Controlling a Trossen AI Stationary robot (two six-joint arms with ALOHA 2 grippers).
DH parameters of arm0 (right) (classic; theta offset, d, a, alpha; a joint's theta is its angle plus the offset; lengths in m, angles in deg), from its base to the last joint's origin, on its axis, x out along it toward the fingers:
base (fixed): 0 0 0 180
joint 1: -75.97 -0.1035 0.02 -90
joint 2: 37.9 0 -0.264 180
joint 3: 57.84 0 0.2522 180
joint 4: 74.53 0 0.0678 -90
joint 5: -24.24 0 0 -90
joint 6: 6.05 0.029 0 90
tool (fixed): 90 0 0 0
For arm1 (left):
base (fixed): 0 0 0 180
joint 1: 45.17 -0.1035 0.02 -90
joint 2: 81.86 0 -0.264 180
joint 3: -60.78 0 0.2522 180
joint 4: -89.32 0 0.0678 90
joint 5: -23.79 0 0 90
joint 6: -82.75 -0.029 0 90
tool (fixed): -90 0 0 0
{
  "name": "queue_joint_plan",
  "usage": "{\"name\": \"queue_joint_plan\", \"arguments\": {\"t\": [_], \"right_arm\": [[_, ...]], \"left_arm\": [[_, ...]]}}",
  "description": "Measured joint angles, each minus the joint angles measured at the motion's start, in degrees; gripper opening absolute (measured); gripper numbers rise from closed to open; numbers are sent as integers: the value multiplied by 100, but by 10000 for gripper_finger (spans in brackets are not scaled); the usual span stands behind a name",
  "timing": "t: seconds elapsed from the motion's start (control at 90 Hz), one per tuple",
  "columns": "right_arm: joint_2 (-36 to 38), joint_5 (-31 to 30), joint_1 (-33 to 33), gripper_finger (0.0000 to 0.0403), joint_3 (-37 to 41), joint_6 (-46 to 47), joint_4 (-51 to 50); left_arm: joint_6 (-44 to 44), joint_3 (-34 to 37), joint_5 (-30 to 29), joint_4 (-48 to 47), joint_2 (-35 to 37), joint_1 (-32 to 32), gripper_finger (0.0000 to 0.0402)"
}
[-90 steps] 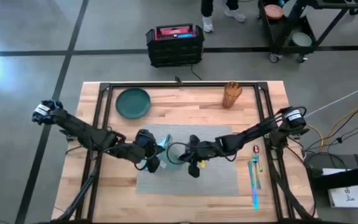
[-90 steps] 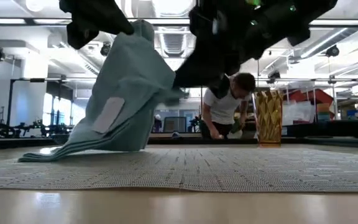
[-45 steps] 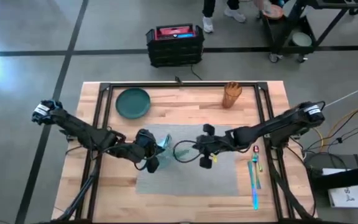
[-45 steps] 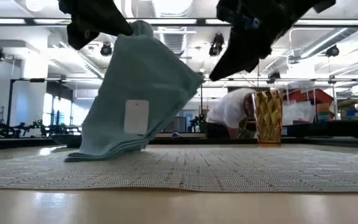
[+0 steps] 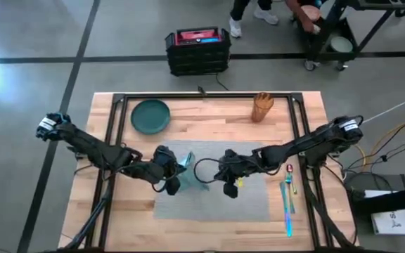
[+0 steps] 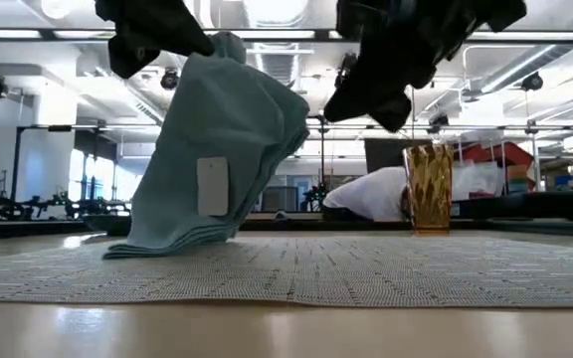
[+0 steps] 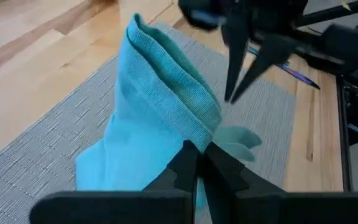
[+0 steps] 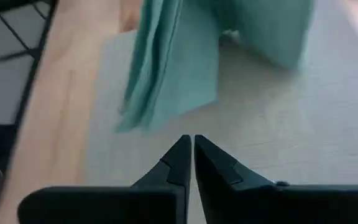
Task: Set table place
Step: Fold the light blue table napkin
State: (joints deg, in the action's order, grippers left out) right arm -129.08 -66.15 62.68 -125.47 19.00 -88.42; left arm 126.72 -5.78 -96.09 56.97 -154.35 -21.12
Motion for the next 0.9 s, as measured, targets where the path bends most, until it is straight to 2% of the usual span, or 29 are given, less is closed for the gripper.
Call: {"name": "queue_joint_plan", "arguments": {"t": [0.144, 0.289, 0.444, 0.533, 0.644, 0.733, 0.822, 0.9], "right_arm": [[-397, 496, -23, 84, 0, 153, 623], [-468, 646, -19, 144, 0, 217, 729], [-457, 636, -19, 187, 0, 219, 857], [-528, 418, -21, 200, -6, 258, 1090], [-658, 171, -19, 205, -4, 361, 1297], [-656, -226, -19, 194, -4, 293, 1243], [-656, -400, -8, 159, -4, 92, 1249], [-656, -415, -6, 113, -4, 47, 1365]], "left_arm": [[0, 0, -15, 0, 1, 0, 2], [-1, 0, -14, -2, 2, 0, 2], [-2, 2, -12, -4, 2, 0, 2], [-2, 2, -12, -2, 2, 0, 2], [-4, 2, -14, -2, 2, 0, 2], [-4, 2, -15, 2, 2, 0, 2], [-4, 2, -15, 10, 2, 0, 2], [-4, 2, -15, 11, 2, 0, 2]]}}
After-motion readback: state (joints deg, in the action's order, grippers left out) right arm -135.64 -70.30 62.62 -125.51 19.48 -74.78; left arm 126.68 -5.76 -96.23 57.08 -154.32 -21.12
